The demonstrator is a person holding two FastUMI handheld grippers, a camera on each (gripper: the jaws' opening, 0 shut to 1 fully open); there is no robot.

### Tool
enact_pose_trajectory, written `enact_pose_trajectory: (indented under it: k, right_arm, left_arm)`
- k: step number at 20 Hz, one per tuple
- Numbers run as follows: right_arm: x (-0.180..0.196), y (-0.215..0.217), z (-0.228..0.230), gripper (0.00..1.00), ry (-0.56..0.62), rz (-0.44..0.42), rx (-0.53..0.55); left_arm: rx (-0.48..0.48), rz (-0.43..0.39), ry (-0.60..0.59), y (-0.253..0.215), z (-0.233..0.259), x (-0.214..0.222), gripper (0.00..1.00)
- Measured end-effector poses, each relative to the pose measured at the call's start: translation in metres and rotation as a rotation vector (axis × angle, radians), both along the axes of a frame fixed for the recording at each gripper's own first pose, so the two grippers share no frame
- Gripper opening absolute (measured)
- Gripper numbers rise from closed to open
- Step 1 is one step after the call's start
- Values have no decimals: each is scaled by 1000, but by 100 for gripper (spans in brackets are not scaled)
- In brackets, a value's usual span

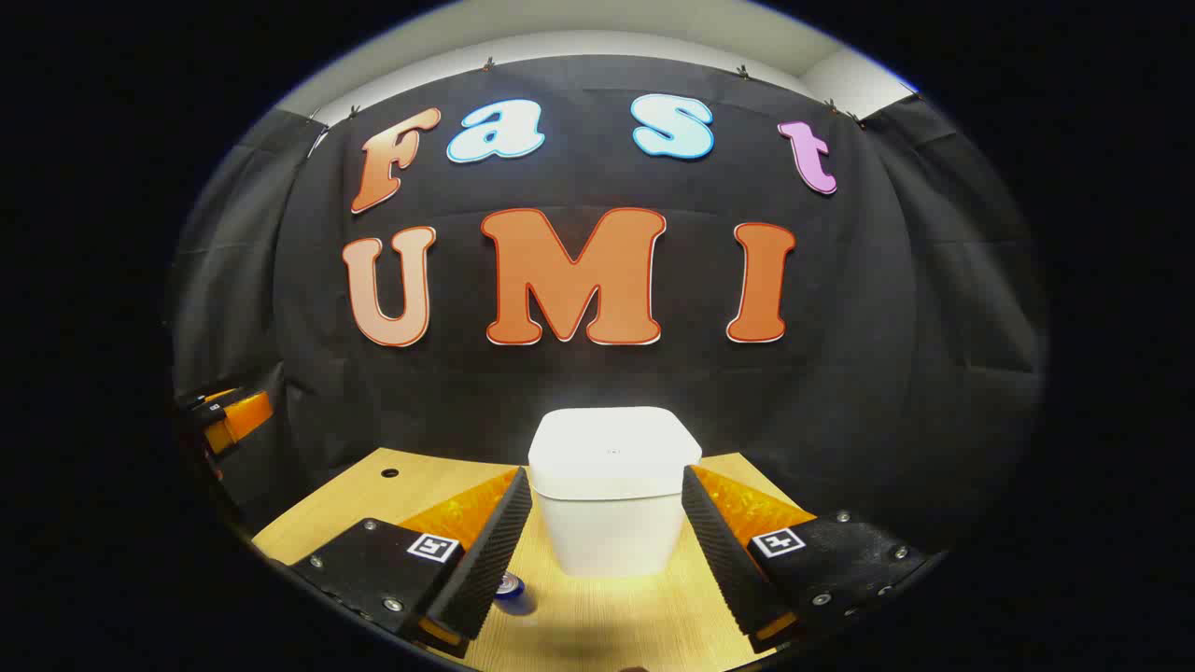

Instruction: Press the lid of the desktop garbage bin to open it, pick up the crumpled paper on the desktop and throw it into the bin, then pick up the pop can on the desktop and drop it into the bin, and finally close the garbage bin lid.

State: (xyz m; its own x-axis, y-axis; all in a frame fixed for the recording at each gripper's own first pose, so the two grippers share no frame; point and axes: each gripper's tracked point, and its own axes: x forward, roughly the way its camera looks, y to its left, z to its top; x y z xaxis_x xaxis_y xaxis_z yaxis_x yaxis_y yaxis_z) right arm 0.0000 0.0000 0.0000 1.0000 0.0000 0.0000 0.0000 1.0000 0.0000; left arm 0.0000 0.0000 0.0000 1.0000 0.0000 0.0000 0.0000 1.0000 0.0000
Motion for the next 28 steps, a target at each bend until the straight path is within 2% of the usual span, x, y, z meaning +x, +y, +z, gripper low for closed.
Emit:
enact_pose_trajectory:
  k: [5, 10, 13, 23, 25, 26, 27, 28]
  right_arm:
    - [-4, -5, -6, 98, 17, -9, -8]
    - [-3, 0, -5, 98, 18, 13, -32]
    - [-3, 5, -1, 98, 9, 21, -55]
    - [-4, 8, -9, 99, 44, 55, -38]
    - [-3, 7, -9, 94, 47, 53, -40]
    - [-4, 8, -11, 86, 52, 60, -46]
    - [-3, 10, -14, 82, 62, 70, -53]
    - [-4, 13, -16, 73, 73, 80, -61]
  left_arm:
    - [-43, -3, 29, 0, -9, 4, 96]
    - [-2, 35, 22, 16, -7, 0, 97]
    - [-5, 32, 25, 19, -8, -4, 97]
    - [0, 76, 21, 33, -5, -12, 97]
    - [-3, 70, 22, 31, -5, -11, 97]
    - [-6, 68, 25, 31, -6, -11, 97]
    - [-8, 69, 26, 31, -6, -11, 97]
    - [-8, 68, 27, 31, -7, -11, 97]
